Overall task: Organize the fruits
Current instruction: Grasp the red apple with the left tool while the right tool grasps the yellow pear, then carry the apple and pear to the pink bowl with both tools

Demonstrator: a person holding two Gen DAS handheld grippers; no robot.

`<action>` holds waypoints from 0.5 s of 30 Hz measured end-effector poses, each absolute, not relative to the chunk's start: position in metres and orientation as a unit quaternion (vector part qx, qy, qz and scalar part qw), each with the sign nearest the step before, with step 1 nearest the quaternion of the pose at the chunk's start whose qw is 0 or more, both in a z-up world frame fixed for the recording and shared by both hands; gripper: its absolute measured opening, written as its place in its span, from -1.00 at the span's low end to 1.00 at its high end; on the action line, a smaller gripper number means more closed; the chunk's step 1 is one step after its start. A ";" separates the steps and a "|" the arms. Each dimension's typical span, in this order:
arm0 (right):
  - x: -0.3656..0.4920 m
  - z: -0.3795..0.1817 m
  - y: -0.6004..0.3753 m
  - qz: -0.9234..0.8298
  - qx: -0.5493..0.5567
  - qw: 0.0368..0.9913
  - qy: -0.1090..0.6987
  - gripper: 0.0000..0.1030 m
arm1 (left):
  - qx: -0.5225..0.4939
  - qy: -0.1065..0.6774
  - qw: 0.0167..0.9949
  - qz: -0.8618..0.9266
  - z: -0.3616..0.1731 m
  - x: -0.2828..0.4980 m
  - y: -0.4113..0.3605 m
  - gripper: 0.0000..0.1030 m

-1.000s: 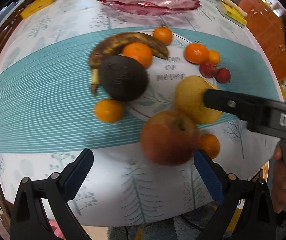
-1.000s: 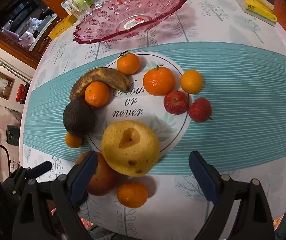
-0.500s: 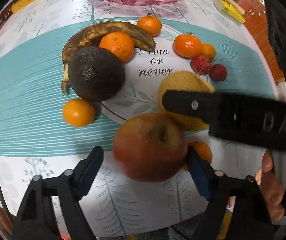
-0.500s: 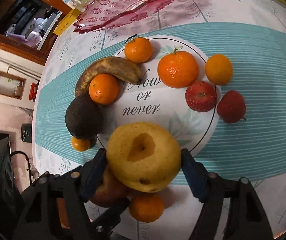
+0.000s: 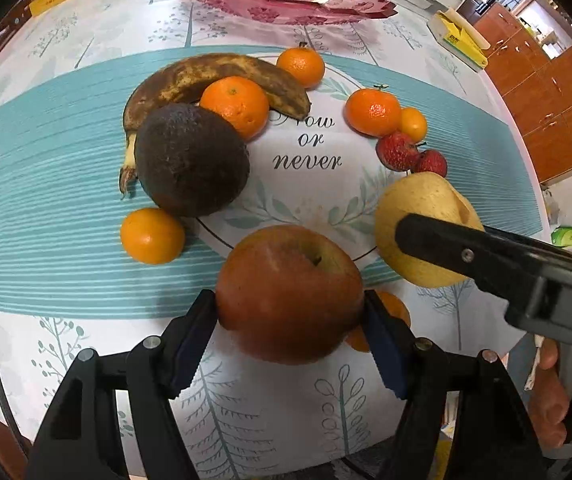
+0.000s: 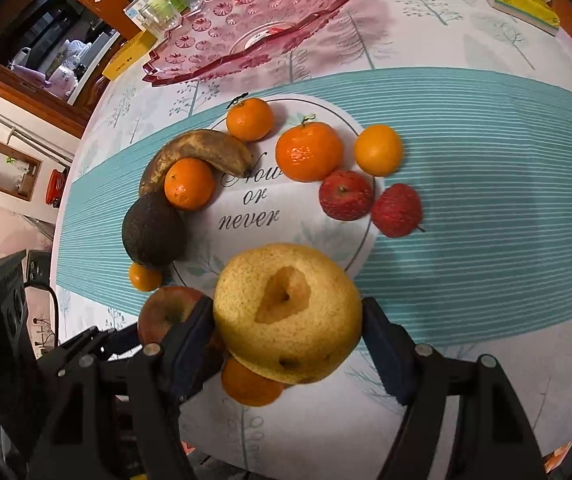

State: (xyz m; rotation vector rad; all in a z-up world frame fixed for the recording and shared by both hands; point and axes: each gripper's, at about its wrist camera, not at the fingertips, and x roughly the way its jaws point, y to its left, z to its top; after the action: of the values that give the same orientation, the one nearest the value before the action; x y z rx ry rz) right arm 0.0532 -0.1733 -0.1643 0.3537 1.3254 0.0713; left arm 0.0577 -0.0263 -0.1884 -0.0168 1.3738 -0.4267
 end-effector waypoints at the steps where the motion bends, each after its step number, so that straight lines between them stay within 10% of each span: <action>1: 0.052 -0.163 -0.173 0.032 0.162 0.774 0.611 0.42 | -0.005 0.628 0.753 -0.195 -0.188 0.057 -0.028 0.37; 15: 0.043 -0.117 -0.160 0.039 0.115 0.813 0.570 0.42 | 0.026 0.564 0.806 -0.179 -0.112 0.058 -0.009 0.36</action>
State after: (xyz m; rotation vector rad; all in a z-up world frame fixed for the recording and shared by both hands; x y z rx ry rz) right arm 0.0432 -0.1602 -0.1175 0.2456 1.2170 0.0825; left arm 0.0581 -0.0091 -0.1119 0.0562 1.2075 -0.3833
